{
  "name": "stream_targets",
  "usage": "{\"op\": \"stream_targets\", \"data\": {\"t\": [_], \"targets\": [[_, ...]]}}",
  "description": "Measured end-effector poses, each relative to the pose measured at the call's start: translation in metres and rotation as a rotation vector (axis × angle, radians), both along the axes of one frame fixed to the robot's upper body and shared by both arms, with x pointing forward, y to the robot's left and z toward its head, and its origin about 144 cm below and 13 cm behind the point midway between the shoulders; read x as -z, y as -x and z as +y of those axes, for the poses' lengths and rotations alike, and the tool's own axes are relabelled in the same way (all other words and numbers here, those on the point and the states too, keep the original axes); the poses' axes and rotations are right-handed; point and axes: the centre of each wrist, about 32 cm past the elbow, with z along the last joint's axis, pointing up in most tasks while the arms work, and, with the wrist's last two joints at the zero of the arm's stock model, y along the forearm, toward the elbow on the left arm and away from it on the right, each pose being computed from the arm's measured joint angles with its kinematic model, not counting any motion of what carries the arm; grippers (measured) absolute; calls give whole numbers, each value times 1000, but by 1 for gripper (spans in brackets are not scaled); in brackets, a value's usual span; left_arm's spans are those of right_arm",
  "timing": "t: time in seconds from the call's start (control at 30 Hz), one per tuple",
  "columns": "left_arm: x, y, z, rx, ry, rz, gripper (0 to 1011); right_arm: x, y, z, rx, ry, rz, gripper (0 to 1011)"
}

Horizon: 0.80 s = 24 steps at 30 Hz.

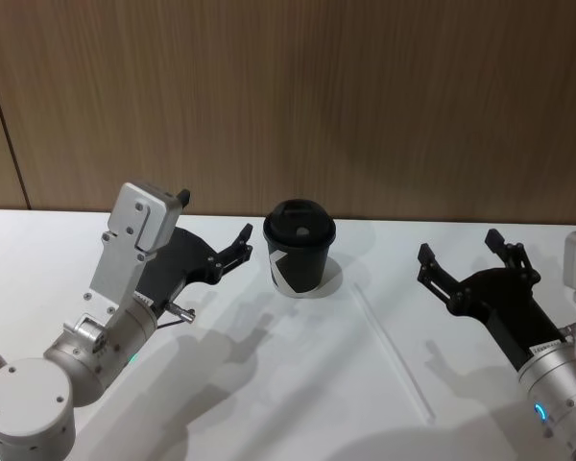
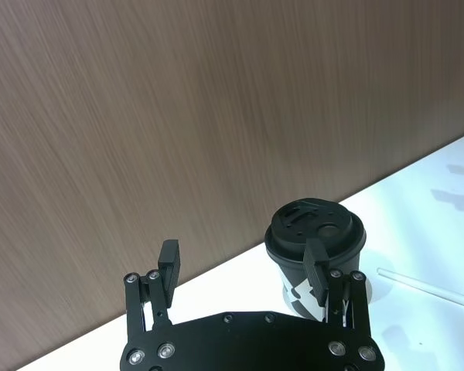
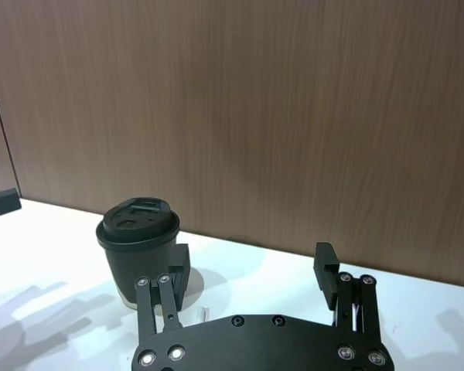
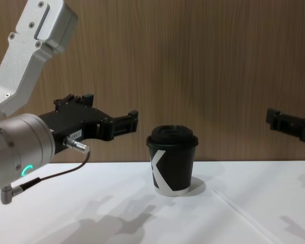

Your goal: Pick up the straw with one hand, pass it to the other hand, and insert it into the cup.

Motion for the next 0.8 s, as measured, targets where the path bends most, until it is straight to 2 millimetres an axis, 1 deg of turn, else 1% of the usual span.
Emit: {"op": "stream_targets", "data": {"t": [0.27, 0.47, 0.8], "targets": [[0, 0, 0, 0, 0, 0, 1003, 2, -4, -8, -29, 30, 8, 1001], [0, 0, 0, 0, 0, 0, 1003, 4, -9, -20, -73, 73, 24, 1001], [0, 0, 0, 0, 0, 0, 1003, 6, -8, -31, -118, 121, 74, 1001]]}}
